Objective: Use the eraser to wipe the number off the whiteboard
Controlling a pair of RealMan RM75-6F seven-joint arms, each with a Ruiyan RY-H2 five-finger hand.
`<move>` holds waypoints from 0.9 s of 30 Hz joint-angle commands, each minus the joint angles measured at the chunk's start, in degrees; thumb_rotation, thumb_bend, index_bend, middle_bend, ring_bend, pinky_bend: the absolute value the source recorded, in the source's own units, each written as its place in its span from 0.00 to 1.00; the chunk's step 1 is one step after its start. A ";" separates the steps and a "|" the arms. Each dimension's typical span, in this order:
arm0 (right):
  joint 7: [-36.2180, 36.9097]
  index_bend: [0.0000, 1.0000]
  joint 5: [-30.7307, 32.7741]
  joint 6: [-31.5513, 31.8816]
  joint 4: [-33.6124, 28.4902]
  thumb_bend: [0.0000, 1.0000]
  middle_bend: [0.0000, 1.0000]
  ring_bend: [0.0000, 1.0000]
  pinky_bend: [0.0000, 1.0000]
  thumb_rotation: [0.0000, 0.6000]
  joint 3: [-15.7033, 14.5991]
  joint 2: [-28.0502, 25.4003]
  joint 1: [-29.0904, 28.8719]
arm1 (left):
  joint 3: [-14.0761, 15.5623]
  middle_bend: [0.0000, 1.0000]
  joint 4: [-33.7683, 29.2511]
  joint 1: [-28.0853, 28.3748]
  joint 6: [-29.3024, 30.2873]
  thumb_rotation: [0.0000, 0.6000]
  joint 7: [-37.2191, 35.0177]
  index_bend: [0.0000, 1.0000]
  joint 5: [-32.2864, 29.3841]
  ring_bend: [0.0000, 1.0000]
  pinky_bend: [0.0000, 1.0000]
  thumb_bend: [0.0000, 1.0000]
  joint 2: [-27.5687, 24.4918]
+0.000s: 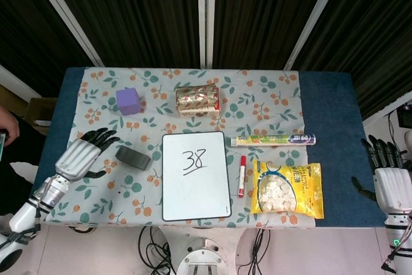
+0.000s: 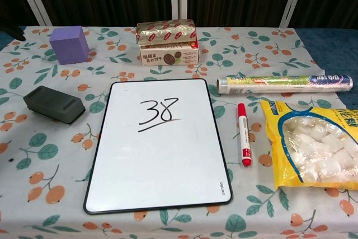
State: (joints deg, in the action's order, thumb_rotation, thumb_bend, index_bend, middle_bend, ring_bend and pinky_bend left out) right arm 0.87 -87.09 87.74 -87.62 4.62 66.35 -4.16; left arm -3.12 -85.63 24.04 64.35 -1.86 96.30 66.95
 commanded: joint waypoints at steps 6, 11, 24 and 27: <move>0.09 0.00 0.12 0.69 -0.30 0.16 0.00 0.00 0.00 1.00 0.01 -0.54 0.58 | 1.59 0.05 9.28 5.48 -6.22 1.00 -7.92 0.14 -1.18 0.09 0.24 0.06 7.87; 0.54 0.00 0.32 0.74 0.06 0.16 0.00 0.00 0.00 1.00 -0.04 -0.40 0.82 | 2.78 0.10 11.76 7.58 -9.24 1.00 -8.09 0.14 -1.48 0.09 0.25 0.10 9.60; 1.45 0.00 0.90 0.42 0.77 0.16 0.00 0.00 0.00 1.00 0.20 -0.43 0.94 | 3.45 0.22 14.16 9.79 -9.35 1.00 -5.57 0.27 -2.55 0.18 0.32 0.23 12.88; 1.58 0.00 0.88 0.19 0.95 0.16 0.00 0.00 0.00 1.00 0.20 -0.29 0.82 | 3.77 0.23 14.37 10.00 -9.48 1.00 -5.38 0.30 -2.90 0.20 0.33 0.24 13.12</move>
State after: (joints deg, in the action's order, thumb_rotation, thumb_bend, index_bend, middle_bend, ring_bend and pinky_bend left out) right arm 2.44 -86.21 87.93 -86.68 4.82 66.05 -3.34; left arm 0.59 -71.32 33.99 54.90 -7.29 93.46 80.02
